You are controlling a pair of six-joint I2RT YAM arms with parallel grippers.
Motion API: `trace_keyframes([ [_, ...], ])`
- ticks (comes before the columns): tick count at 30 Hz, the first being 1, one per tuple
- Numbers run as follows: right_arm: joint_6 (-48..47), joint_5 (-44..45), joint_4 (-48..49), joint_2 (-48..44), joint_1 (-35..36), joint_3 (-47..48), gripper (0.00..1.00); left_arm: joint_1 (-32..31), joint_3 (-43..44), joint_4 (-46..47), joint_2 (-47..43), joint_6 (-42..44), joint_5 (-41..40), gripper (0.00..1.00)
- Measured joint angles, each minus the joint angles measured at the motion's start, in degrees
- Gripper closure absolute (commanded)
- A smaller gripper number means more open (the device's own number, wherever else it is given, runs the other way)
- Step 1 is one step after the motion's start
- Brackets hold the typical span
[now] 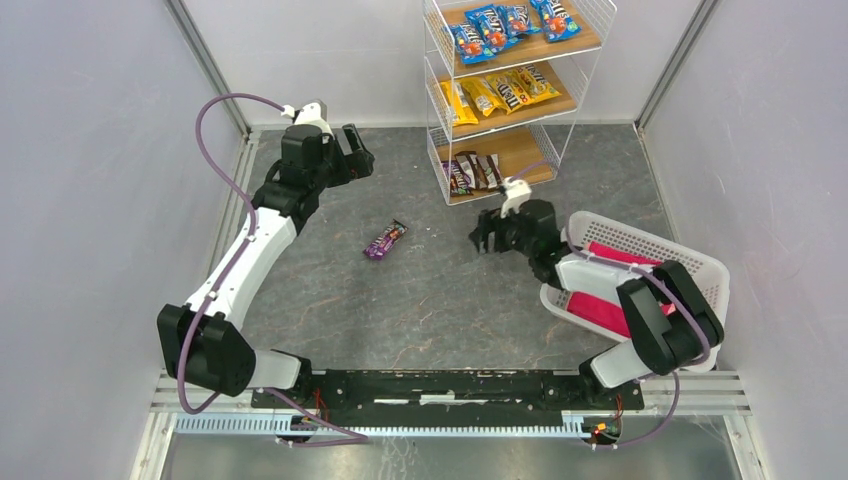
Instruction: Place and organize the candy bags onto the shelf
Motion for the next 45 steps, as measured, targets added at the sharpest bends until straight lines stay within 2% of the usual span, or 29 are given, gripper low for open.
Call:
trace_keyframes([
  [6,7.6,-0.3,-5.8,-1.9,16.1,0.3,0.13,0.0,0.0,-0.1,-0.9,0.0,0.0,0.0],
  [11,18.5,0.4,-6.0,4.8,25.1,6.1,0.13,0.0,0.0,-0.2,-1.7,0.0,-0.2,0.0],
  [19,32.4,6.2,-0.1,19.1,31.3,16.0,0.15,0.0,0.0,-0.2,-2.4,0.0,-0.4,0.0],
  [26,38.4,12.3,3.2,28.1,32.9,22.8,0.18,0.0,0.0,-0.2,-3.0,0.0,-0.4,0.0],
  [29,39.7,14.3,3.8,31.4,33.0,26.6,0.28,0.0,0.0,-0.2,-3.0,0.0,-0.4,0.0],
  [33,41.7,16.5,5.4,33.4,32.9,27.4,0.5,0.0,0.0,-0.2,-3.0,0.0,-0.4,0.0],
  [41,42.2,16.0,7.6,35.5,32.0,27.7,0.83,0.0,0.0,-0.2,-3.0,0.0,-0.4,0.0],
  [45,40.0,11.3,10.6,35.5,30.5,26.4,0.88,0.0,0.0,-0.2,-3.0,0.0,-0.3,0.0],
])
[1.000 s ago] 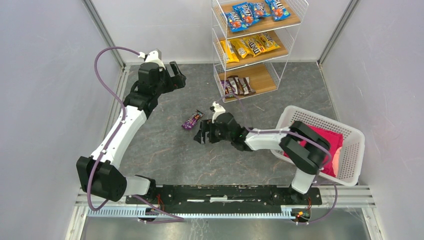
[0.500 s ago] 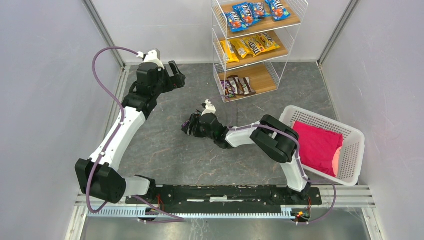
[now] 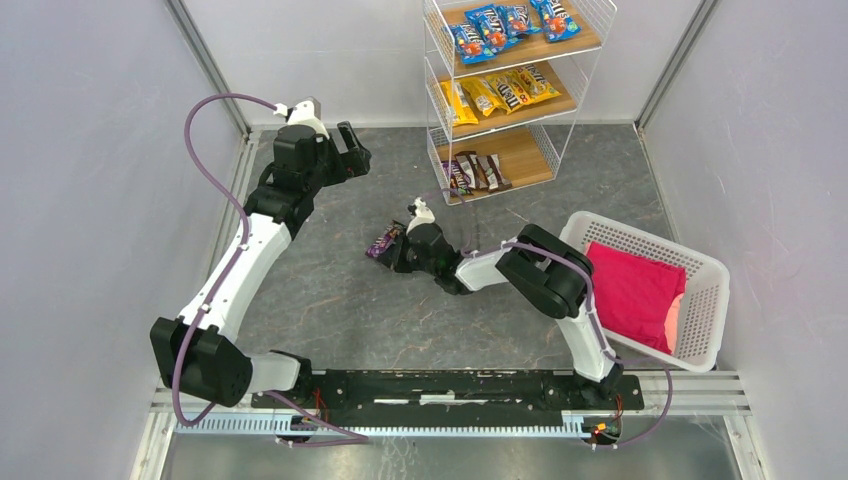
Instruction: Place and organize the candy bags onto the shelf
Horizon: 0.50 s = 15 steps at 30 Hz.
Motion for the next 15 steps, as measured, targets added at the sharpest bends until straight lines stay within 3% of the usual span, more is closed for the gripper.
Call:
trace_keyframes([
  [7,-12.6,-19.6,-0.6,-1.6,-4.3,-3.4,0.87,0.2,0.0,0.0,0.0,0.0,-0.2,0.0],
  [15,-42.6,-40.7,-25.7,-9.4,-5.7,-4.6,0.81,0.4,0.0,0.0,0.0,0.0,0.1,0.0],
])
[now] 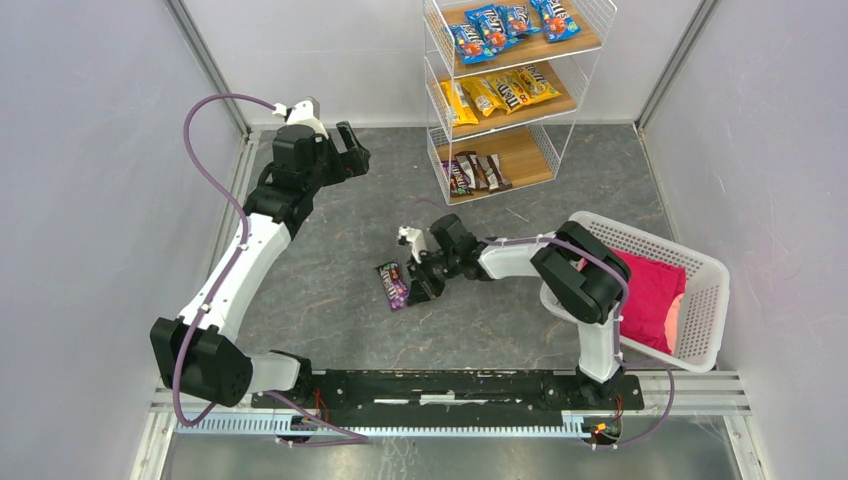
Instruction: Place and organize the candy bags onto the shelf
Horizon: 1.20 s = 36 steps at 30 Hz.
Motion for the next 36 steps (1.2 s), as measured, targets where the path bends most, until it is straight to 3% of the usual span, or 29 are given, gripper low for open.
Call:
trace_keyframes([
  [6,-8.2,-7.7,-6.6,-6.2,-11.0,-7.0,0.6,0.0,0.0,0.0,0.0,0.0,0.2,0.0],
  [9,-7.7,-4.3,-7.8,-10.2,-16.1,-9.5,0.42,0.0,0.0,0.0,0.0,0.0,0.2,0.0],
  [14,1.3,3.3,-0.8,-15.9,-16.2,-15.5,0.28,0.0,0.0,0.0,0.0,0.0,0.2,0.0],
  [21,23.3,3.9,23.5,-19.4,-15.2,-30.6,0.29,0.0,0.0,0.0,0.0,0.0,0.2,0.0],
  [27,33.4,7.5,32.0,-16.5,-10.7,-32.5,0.38,0.0,0.0,0.0,0.0,0.0,0.3,0.0],
  [36,41.2,15.4,35.3,-11.3,-5.7,-29.3,0.58,0.0,0.0,0.0,0.0,0.0,0.3,0.0],
])
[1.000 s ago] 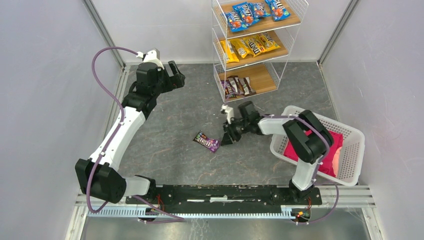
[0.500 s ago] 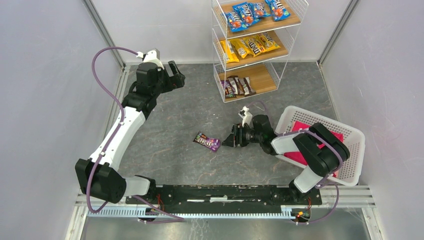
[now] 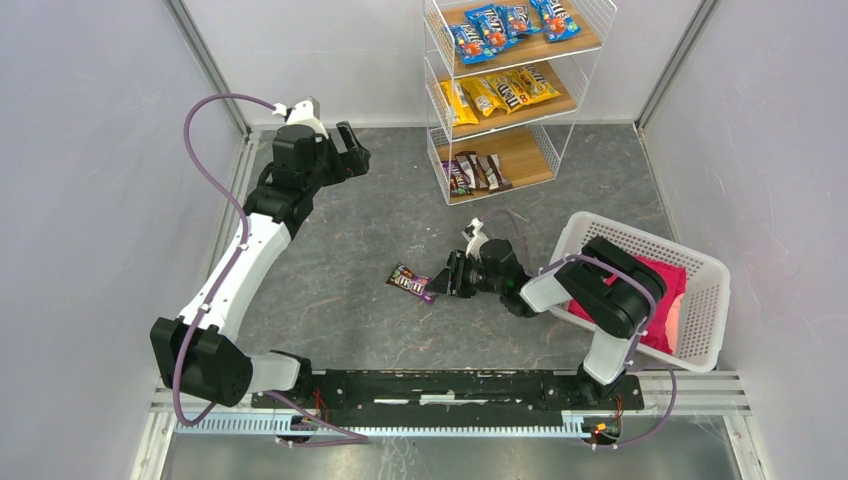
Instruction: Place and organize the candy bags onto the shelf
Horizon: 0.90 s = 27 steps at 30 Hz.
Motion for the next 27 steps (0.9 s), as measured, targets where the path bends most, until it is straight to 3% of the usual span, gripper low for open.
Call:
trace_keyframes([
  [5,1.6,2.7,0.5,2.0,0.2,1.3,0.79,0.0,0.0,0.0,0.0,0.0,0.0,0.0],
  [15,-1.1,3.6,-1.1,-2.9,0.2,1.3,0.99,0.0,0.0,0.0,0.0,0.0,0.0,0.0],
  [19,-5.2,3.8,-5.5,-10.7,-2.4,1.3,0.99,0.0,0.0,0.0,0.2,0.0,0.1,0.0],
  [27,-14.1,7.5,-19.5,-24.7,-14.3,1.3,1.0,0.0,0.0,0.0,0.3,0.0,1.2,0.0],
])
